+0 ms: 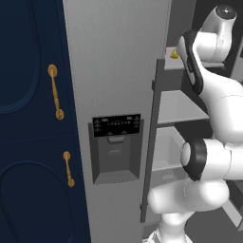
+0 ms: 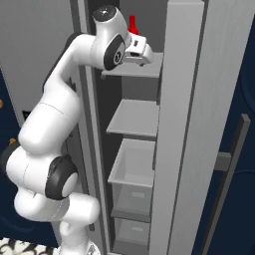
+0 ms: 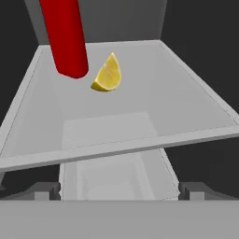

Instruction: Grab a lemon wedge from the fridge and one ice cube from the ice bowl, and put them in the glass of lemonade.

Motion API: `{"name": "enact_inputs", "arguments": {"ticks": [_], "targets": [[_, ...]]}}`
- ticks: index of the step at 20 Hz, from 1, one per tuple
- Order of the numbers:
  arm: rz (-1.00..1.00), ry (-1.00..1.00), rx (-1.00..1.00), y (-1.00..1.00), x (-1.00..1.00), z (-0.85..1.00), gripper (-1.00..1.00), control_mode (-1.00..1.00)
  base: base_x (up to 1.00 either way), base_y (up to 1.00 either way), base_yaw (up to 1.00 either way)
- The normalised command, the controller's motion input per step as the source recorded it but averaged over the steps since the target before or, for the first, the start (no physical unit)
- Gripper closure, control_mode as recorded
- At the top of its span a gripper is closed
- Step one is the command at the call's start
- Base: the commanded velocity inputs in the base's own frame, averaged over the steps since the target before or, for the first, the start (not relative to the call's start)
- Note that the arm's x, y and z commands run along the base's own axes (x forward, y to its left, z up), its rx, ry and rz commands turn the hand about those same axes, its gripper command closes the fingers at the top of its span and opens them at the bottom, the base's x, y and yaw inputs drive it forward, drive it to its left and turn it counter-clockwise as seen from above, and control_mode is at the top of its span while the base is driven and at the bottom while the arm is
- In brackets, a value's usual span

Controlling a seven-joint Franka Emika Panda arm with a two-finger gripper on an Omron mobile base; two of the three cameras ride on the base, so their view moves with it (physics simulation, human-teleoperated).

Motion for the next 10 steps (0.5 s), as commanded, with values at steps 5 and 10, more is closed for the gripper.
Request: {"name": "enact_inputs", "arguments": {"ticks": [5,10], "targets": [[0.01,-0.01,0.0,0.1,0.61,0.0,-1.0,-1.0,0.0,0.0,0.0],[0.0,-0.02,0.0,0.0,0.51,-0.12,-1.0,-1.0,0.0,0.0,0.0]]}}
